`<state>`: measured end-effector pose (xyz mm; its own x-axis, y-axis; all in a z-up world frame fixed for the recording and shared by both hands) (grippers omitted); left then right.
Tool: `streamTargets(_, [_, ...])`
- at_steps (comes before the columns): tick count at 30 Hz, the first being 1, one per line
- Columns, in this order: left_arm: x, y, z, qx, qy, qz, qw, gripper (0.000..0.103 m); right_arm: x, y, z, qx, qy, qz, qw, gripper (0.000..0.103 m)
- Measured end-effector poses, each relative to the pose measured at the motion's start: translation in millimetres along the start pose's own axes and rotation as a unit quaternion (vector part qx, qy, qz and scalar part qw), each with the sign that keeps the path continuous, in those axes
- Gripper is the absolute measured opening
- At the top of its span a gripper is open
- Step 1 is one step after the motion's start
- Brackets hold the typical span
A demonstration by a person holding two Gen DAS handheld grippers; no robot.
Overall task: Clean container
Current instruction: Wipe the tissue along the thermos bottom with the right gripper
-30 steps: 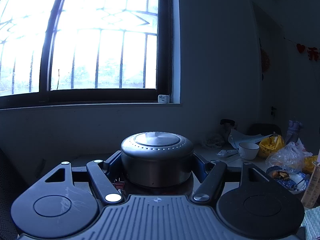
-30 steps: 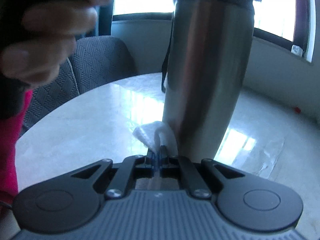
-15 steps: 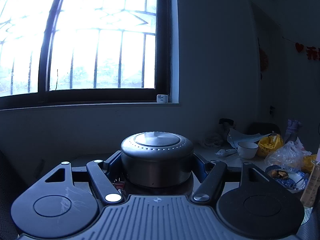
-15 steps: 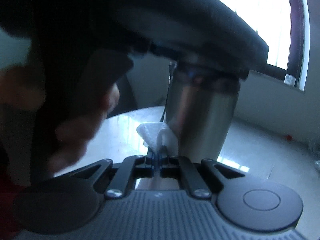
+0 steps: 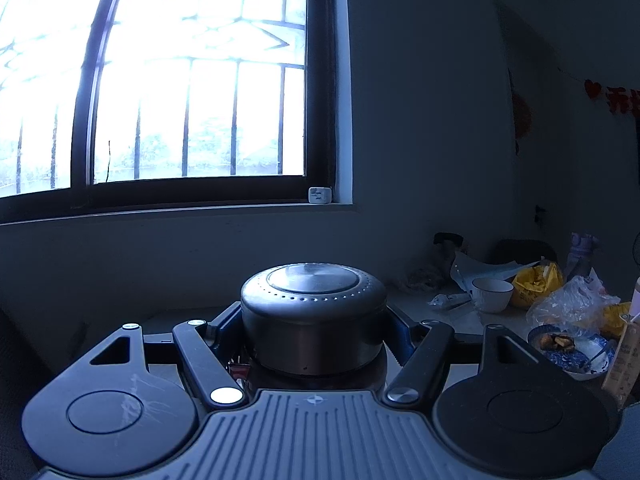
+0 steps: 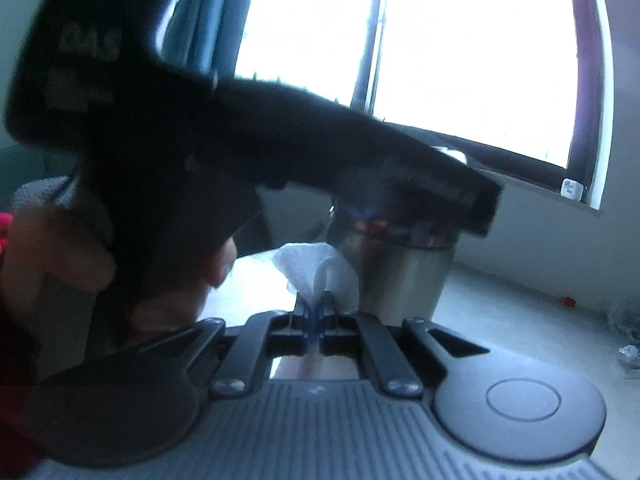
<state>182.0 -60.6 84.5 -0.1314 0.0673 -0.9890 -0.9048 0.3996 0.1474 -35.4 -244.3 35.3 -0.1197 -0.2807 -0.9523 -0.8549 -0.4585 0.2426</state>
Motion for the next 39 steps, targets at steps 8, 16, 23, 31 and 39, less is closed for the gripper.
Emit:
streamTargets(8, [0.2,0.5,-0.4,0.001,-0.001,0.000,1.0000,0.071,8.3,33.3,-5.9,0.000,-0.010,-0.007,1.000,0.002])
streamTargets(16, [0.4,0.6,-3.8,0.000,0.000,-0.001,1.0000,0.071,52.7,23.2,4.6,-0.015,-0.030,0.049,0.998,0.003])
streamTargets(23, [1.3,1.2,-3.7,0.000,0.001,-0.001,1.0000,0.071,92.7,29.7,9.1,-0.027,-0.040,0.100,0.994,0.003])
streamTargets(31, [1.5,1.4,-4.6,0.000,-0.001,-0.001,1.0000,0.071,116.3,53.6,-11.0,-0.025,-0.034,0.121,0.992,0.003])
streamTargets(39, [1.5,1.7,-5.9,-0.001,-0.002,-0.001,1.0000,0.071,85.9,44.6,-53.4,-0.005,-0.033,0.060,0.998,0.003])
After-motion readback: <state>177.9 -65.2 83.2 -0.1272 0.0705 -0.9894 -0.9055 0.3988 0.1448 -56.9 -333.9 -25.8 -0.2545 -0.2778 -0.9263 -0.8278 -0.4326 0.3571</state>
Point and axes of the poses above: each gripper's, at about its wrist camera, not at the fingertips, and y roughly against the way its jaws point, z to its left, x to its underside, the point moved 7 cm from there along -y, roughly the way its jaws point, and after that the axes turned 3 degrees about y, right-handed, at the moved point
